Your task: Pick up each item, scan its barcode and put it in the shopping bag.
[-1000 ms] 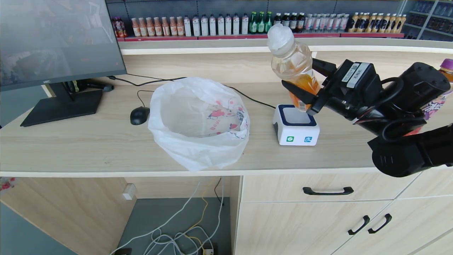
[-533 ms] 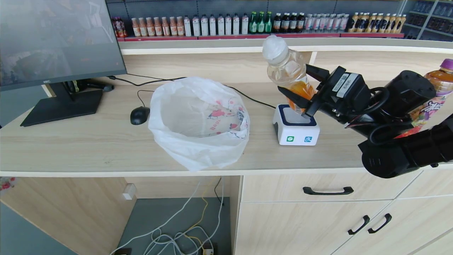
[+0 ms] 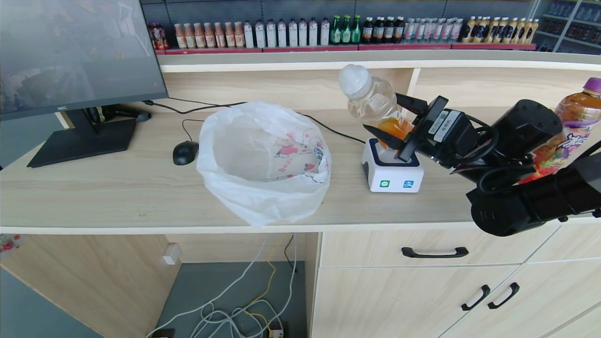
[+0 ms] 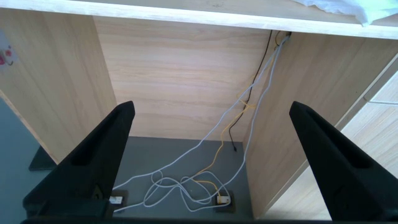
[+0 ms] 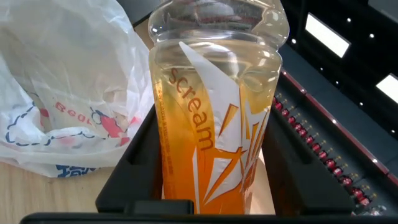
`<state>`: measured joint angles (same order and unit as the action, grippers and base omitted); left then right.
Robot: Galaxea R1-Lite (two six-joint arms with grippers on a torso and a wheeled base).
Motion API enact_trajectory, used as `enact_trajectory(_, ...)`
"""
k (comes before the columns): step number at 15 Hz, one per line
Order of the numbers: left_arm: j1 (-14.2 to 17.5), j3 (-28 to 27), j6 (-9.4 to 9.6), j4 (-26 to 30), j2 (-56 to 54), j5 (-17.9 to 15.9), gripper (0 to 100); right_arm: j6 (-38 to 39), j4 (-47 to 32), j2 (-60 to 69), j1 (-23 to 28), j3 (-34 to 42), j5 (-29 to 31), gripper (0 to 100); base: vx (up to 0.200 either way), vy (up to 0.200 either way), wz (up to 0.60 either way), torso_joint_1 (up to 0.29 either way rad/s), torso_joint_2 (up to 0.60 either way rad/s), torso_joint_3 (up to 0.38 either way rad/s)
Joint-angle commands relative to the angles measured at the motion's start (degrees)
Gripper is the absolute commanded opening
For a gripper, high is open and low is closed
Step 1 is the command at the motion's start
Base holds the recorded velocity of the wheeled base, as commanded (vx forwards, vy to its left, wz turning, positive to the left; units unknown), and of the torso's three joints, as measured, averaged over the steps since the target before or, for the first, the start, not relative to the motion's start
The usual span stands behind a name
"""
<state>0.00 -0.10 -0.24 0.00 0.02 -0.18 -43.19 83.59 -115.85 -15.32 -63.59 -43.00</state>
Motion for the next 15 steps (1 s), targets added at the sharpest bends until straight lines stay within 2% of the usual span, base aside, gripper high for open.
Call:
enact_trajectory(1,0.0,0.01,-0.02,0.0,-0.02,0.01,100,-0.49,-0.01,-0.26,-0.06,0.04,-0.69,0,0.0,0.0,0.0,0.0,0.0,0.0)
enact_trajectory(15,0.0,0.01,-0.02,0.0,-0.02,0.01,100,-2.69,-0.18,-0.78,0.03,-0.4,-2.18,0,0.0,0.0,0.0,0.0,0.0,0.0)
